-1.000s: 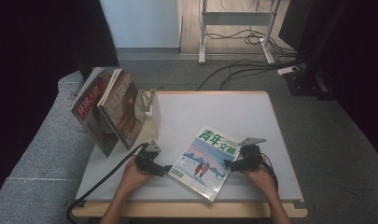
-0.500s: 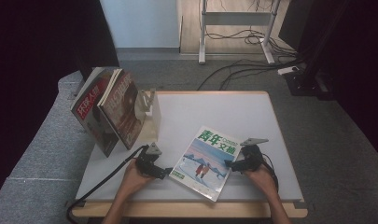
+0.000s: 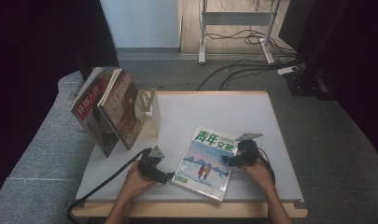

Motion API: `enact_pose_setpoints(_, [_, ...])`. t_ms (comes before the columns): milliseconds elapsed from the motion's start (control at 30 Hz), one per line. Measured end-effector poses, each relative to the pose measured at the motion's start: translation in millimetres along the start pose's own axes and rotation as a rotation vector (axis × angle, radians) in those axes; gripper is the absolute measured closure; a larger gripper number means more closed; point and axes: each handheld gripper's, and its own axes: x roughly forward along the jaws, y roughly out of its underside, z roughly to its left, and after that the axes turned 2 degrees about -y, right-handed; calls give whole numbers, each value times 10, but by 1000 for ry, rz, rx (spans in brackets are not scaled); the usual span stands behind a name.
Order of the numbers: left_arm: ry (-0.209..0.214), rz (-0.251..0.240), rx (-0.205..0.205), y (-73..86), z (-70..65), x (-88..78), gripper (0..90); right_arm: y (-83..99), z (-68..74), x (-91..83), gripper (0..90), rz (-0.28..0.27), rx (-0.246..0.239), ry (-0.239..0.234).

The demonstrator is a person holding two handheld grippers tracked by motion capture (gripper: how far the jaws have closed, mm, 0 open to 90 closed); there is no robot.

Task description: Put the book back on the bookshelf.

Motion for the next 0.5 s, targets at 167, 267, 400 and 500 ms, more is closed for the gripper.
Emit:
enact_pose_setpoints(167, [13, -4, 7, -6, -26, 9, 0, -35, -19, 35, 0, 0, -5, -7])
enact_pose_setpoints(267, [22, -13, 13, -9, -47, 19, 0, -60, -37, 59, 0, 0, -15, -16])
enact_pose_setpoints(400, [33, -19, 18, -17, -79, 31, 0, -100, -58, 98, 0, 0, -23, -24])
enact_pose_setpoints(500, [43, -22, 26, -25, -100, 41, 0, -137, -67, 130, 0, 3, -26, -26])
